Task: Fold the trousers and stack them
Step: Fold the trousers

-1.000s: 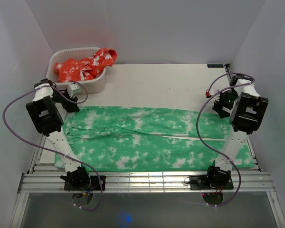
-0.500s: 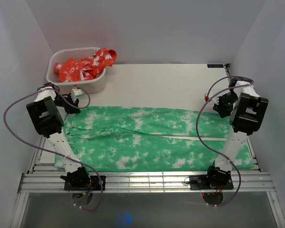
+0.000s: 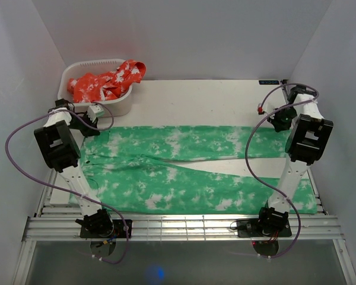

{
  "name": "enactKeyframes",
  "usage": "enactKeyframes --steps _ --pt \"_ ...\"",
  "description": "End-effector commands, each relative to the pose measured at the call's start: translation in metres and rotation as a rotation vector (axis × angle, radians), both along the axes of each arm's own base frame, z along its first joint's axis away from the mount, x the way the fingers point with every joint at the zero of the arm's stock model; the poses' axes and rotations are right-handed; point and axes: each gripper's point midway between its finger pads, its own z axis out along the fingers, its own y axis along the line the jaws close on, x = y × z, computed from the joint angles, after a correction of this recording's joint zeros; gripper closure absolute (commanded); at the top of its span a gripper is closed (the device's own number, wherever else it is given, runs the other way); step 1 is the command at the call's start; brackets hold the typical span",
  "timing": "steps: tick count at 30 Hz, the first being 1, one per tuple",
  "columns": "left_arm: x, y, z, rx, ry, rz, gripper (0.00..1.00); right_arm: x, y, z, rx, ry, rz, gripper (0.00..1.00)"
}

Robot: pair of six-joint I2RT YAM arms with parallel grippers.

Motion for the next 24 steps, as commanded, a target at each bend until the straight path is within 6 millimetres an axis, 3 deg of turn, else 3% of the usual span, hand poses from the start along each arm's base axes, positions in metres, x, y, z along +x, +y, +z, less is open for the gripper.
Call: enactKeyframes --steps 1,8,15,20,21,22,24 --pt "0.057 0.038 0.079 0.121 -0.297 0.126 1.0 0.061 -0.021 0.052 -0.068 -0.238 -0.064 0.92" --pt "0.093 0.07 0.132 0.191 -0.503 0.262 1.0 0.108 -0.014 0.087 -0.101 -0.421 -0.082 0.92" --pt "0.097 0.112 0.16 0.231 -0.567 0.344 1.0 0.141 -0.004 0.121 -0.111 -0.546 -0.086 0.92" --pt "0.082 0.108 0.158 0.221 -0.558 0.313 1.0 0.139 -0.001 0.148 -0.12 -0.595 -0.091 0.92" --pt "0.079 0.104 0.164 0.22 -0.569 0.303 1.0 0.135 -0.001 0.148 -0.122 -0.587 -0.092 0.92" --pt "0.076 0.099 0.162 0.207 -0.569 0.286 1.0 0.129 -0.003 0.165 -0.127 -0.611 -0.098 0.92" --pt "0.072 0.094 0.169 0.202 -0.583 0.275 1.0 0.115 -0.008 0.175 -0.123 -0.612 -0.091 0.92"
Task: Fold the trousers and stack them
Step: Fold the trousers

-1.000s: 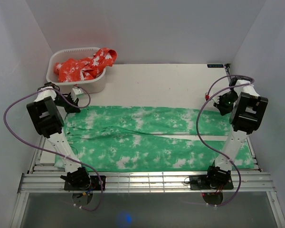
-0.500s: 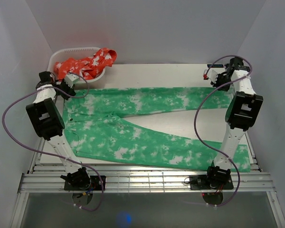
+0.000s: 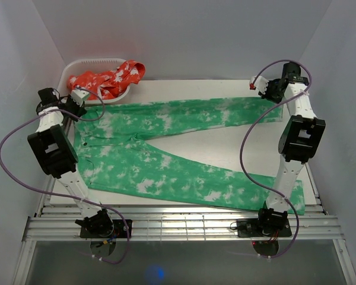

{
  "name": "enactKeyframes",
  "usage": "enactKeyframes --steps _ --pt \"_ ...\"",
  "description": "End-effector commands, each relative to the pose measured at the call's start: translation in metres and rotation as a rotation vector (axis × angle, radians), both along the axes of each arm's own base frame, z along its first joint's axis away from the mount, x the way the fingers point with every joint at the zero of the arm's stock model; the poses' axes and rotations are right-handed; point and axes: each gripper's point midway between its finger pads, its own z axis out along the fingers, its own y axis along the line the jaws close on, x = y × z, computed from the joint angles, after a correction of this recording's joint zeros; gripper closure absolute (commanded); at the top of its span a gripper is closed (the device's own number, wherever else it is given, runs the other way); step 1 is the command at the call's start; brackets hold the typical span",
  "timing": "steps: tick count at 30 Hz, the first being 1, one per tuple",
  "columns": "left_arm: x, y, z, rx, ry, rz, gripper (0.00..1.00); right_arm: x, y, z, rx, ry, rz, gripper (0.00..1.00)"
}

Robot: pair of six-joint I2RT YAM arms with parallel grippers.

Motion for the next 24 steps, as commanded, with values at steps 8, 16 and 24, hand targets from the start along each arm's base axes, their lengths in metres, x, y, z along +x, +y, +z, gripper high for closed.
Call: enactKeyframes --steps 8,16,24 --pt "-0.038 0.02 0.079 0.134 -0.189 -0.021 1.0 -0.108 -0.084 0.091 -0.146 -0.095 -0.111 0.92" --pt "-0.095 0.021 0.07 0.13 -0.158 -0.087 1.0 -0.209 -0.076 0.08 -0.162 -0.008 -0.061 0.92" --pt "-0.176 0.058 0.046 0.126 -0.126 -0.061 1.0 -0.313 -0.054 0.052 -0.207 0.062 0.016 0.92"
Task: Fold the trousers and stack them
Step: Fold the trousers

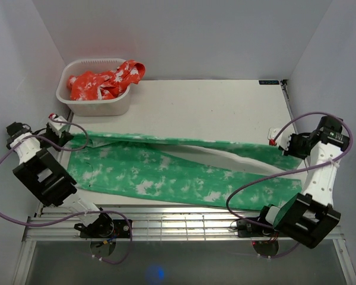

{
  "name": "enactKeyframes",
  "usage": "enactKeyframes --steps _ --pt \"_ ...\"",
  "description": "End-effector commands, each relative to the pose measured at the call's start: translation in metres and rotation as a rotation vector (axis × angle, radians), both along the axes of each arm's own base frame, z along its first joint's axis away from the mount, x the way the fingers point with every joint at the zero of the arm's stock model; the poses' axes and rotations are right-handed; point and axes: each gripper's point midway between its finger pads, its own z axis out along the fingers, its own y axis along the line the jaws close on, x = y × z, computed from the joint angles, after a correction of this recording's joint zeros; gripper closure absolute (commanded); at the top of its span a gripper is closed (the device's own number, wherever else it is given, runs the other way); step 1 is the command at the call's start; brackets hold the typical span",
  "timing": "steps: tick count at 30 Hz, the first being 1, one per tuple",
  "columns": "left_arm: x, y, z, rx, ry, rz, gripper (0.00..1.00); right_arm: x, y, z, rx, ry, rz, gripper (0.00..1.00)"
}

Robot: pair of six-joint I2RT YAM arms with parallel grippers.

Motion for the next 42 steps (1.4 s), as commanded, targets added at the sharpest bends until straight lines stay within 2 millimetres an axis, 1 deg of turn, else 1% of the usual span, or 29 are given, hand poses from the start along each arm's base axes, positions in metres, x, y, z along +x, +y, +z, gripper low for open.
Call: enactKeyframes --steps 1,3,4,6,7,8,10,11,13,14,15,17,18,20,22,23,25,27,28,29,30,31,32,34,35,37,38,41,42 --pt "-0.047 0.058 0.0 0.194 -0.034 0.059 1.0 -0.042 -0.04 -0.004 -0.221 0.027 -0.031 0.92" --pt "-0.064 0.061 -0.011 0.187 -0.009 0.06 1.0 -0.06 -0.043 -0.008 -0.265 0.023 -0.025 0.92" --pt "-0.079 0.065 -0.02 0.194 0.009 0.06 1.0 -0.071 -0.042 -0.022 -0.256 0.054 -0.024 0.92" --pt "-0.097 0.057 -0.04 0.179 0.059 0.039 1.0 -0.089 -0.048 -0.033 -0.272 0.086 -0.03 0.92" --pt "-0.107 0.054 -0.047 0.174 0.083 0.034 1.0 -0.102 -0.047 -0.05 -0.263 0.134 -0.033 0.92" --pt "-0.121 0.045 -0.066 0.186 0.127 0.0 1.0 -0.111 -0.051 -0.058 -0.264 0.158 -0.047 0.92" --pt "-0.135 0.037 -0.085 0.204 0.179 -0.027 1.0 -0.119 -0.054 -0.071 -0.298 0.173 -0.022 0.92" --pt "-0.144 0.034 -0.097 0.22 0.222 -0.043 1.0 -0.13 -0.052 -0.087 -0.288 0.211 -0.025 0.92" --pt "-0.158 0.021 -0.121 0.222 0.269 -0.075 1.0 -0.133 -0.059 -0.099 -0.335 0.22 -0.015 0.92" --pt "-0.163 0.019 -0.129 0.227 0.29 -0.082 1.0 -0.139 -0.054 -0.115 -0.326 0.242 -0.002 0.92" --pt "-0.174 0.013 -0.142 0.228 0.339 -0.093 1.0 -0.14 -0.054 -0.12 -0.336 0.241 0.001 0.92" --pt "-0.174 0.019 -0.152 0.271 0.358 -0.08 1.0 -0.139 -0.056 -0.128 -0.37 0.227 0.021 0.92" --pt "-0.178 0.022 -0.161 0.285 0.397 -0.062 1.0 -0.143 -0.052 -0.14 -0.368 0.239 0.033 0.92" --pt "-0.176 0.024 -0.168 0.288 0.432 -0.044 1.0 -0.137 -0.062 -0.147 -0.438 0.212 0.05 0.92" --pt "-0.17 0.029 -0.174 0.279 0.486 0.01 1.0 -0.139 -0.061 -0.163 -0.452 0.21 0.065 0.92" --pt "-0.166 0.03 -0.176 0.272 0.502 0.034 1.0 -0.13 -0.067 -0.164 -0.483 0.182 0.07 0.92" --pt "-0.15 0.032 -0.177 0.246 0.533 0.101 1.0 -0.122 -0.068 -0.169 -0.489 0.17 0.064 0.92" --pt "-0.133 0.036 -0.175 0.245 0.534 0.165 1.0 -0.105 -0.066 -0.171 -0.465 0.161 0.036 0.92" --pt "-0.125 0.029 -0.177 0.217 0.572 0.203 1.0 -0.091 -0.072 -0.16 -0.474 0.149 0.011 0.92" --pt "-0.114 0.032 -0.172 0.217 0.565 0.223 1.0 -0.077 -0.065 -0.156 -0.455 0.141 0.021 0.92" --pt "-0.107 0.03 -0.17 0.209 0.569 0.236 1.0 -0.074 -0.061 -0.163 -0.38 0.195 -0.034 0.92" --pt "-0.097 0.025 -0.168 0.208 0.571 0.237 1.0 -0.049 -0.07 -0.14 -0.385 0.154 -0.063 0.92" --pt "-0.087 0.03 -0.164 0.187 0.581 0.295 1.0 -0.037 -0.065 -0.145 -0.351 0.184 -0.053 0.92" --pt "-0.072 0.03 -0.159 0.174 0.59 0.329 1.0 -0.02 -0.064 -0.135 -0.299 0.202 -0.107 0.92" --pt "-0.069 0.029 -0.16 0.141 0.611 0.351 1.0 0.002 -0.066 -0.116 -0.305 0.163 -0.108 0.92" --pt "-0.054 0.036 -0.145 0.122 0.591 0.366 1.0 0.014 -0.064 -0.113 -0.279 0.17 -0.114 0.92" --pt "-0.05 0.037 -0.142 0.111 0.588 0.368 1.0 0.026 -0.066 -0.103 -0.285 0.143 -0.109 0.92" --pt "-0.026 0.043 -0.112 0.066 0.53 0.389 1.0 0.042 -0.068 -0.088 -0.284 0.101 -0.102 0.92" --pt "-0.011 0.047 -0.092 0.034 0.488 0.399 1.0 0.055 -0.073 -0.073 -0.292 0.067 -0.107 0.92"
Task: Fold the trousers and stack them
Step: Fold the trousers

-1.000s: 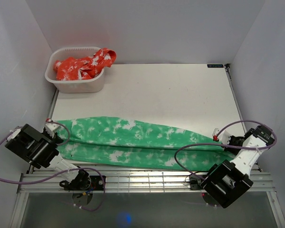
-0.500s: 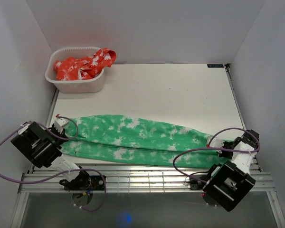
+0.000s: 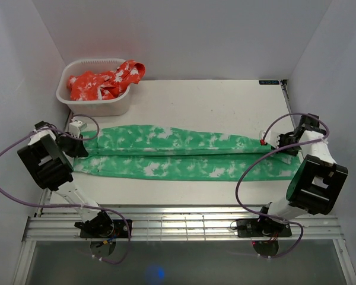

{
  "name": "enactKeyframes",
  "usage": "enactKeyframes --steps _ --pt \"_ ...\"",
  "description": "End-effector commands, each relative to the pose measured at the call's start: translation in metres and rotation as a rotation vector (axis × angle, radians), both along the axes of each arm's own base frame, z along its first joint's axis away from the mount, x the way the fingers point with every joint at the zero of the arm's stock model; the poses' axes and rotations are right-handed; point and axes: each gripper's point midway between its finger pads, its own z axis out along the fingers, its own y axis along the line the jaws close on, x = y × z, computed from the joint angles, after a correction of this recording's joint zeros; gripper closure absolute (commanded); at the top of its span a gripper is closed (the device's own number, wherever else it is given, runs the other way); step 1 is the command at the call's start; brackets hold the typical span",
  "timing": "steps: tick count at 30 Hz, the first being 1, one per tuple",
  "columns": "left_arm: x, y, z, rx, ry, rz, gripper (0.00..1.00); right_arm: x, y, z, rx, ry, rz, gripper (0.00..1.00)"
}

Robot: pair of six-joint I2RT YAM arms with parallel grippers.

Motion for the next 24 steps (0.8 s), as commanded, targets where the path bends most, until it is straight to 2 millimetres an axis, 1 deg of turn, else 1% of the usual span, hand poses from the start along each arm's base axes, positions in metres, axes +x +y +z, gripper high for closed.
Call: enactKeyframes --steps 1,2,3,4,5,6,7,8,9,10,11,13,14,15,16,17,18,19,20,21,23,24 --pt "0.048 0.072 0.043 0.194 -0.129 0.139 1.0 0.037 -0.046 0.05 -0.133 -0.12 -0.101 0.92" --pt "0.054 0.073 0.056 0.184 -0.152 0.141 1.0 0.039 -0.047 0.054 -0.119 -0.11 -0.116 0.92" --pt "0.056 0.07 0.067 0.165 -0.16 0.138 1.0 0.051 -0.055 0.077 -0.132 -0.161 -0.13 0.92" --pt "0.067 0.076 0.095 0.173 -0.233 0.126 1.0 0.054 -0.055 0.086 -0.115 -0.179 -0.13 0.92" --pt "0.068 0.078 0.107 0.176 -0.26 0.124 1.0 0.051 -0.062 0.098 -0.121 -0.202 -0.13 0.92" --pt "0.065 0.08 0.118 0.172 -0.277 0.129 1.0 0.049 -0.066 0.105 -0.124 -0.219 -0.126 0.92" --pt "0.063 0.087 0.134 0.187 -0.324 0.112 1.0 0.046 -0.068 0.108 -0.124 -0.232 -0.118 0.92" --pt "0.057 0.088 0.137 0.193 -0.329 0.093 1.0 0.038 -0.078 0.108 -0.135 -0.234 -0.13 0.92" --pt "0.045 0.084 0.134 0.183 -0.306 0.073 1.0 0.032 -0.081 0.112 -0.162 -0.248 -0.097 0.92" --pt "0.036 0.087 0.129 0.188 -0.298 0.064 1.0 0.02 -0.081 0.095 -0.161 -0.215 -0.087 0.92" --pt "0.021 0.081 0.115 0.203 -0.272 0.019 1.0 0.009 -0.087 0.091 -0.175 -0.207 -0.095 0.92" --pt "-0.003 0.07 0.085 0.201 -0.196 -0.037 1.0 0.001 -0.093 0.074 -0.204 -0.188 -0.09 0.92" --pt "-0.026 0.059 0.054 0.195 -0.12 -0.081 1.0 -0.012 -0.088 0.05 -0.188 -0.146 -0.092 0.92" --pt "-0.036 0.054 0.039 0.194 -0.084 -0.102 1.0 -0.017 -0.086 0.04 -0.193 -0.135 -0.091 0.92" --pt "-0.046 0.051 0.025 0.198 -0.048 -0.124 1.0 -0.017 -0.088 0.034 -0.216 -0.148 -0.091 0.92" --pt "-0.058 0.054 0.007 0.224 0.013 -0.129 1.0 -0.031 -0.079 0.01 -0.203 -0.106 -0.082 0.92" --pt "-0.068 0.05 -0.012 0.229 0.043 -0.136 1.0 -0.035 -0.077 0.001 -0.214 -0.095 -0.077 0.92" --pt "-0.075 0.051 -0.025 0.241 0.073 -0.131 1.0 -0.042 -0.077 -0.009 -0.239 -0.07 -0.068 0.92" --pt "-0.078 0.055 -0.035 0.264 0.094 -0.12 1.0 -0.049 -0.072 -0.025 -0.251 -0.06 -0.058 0.92" --pt "-0.082 0.062 -0.05 0.3 0.132 -0.096 1.0 -0.051 -0.073 -0.031 -0.266 -0.058 -0.056 0.92" --pt "-0.077 0.067 -0.057 0.309 0.15 -0.062 1.0 -0.053 -0.073 -0.038 -0.285 -0.051 -0.058 0.92" --pt "-0.075 0.069 -0.06 0.299 0.159 -0.046 1.0 -0.053 -0.072 -0.038 -0.28 -0.047 -0.061 0.92"
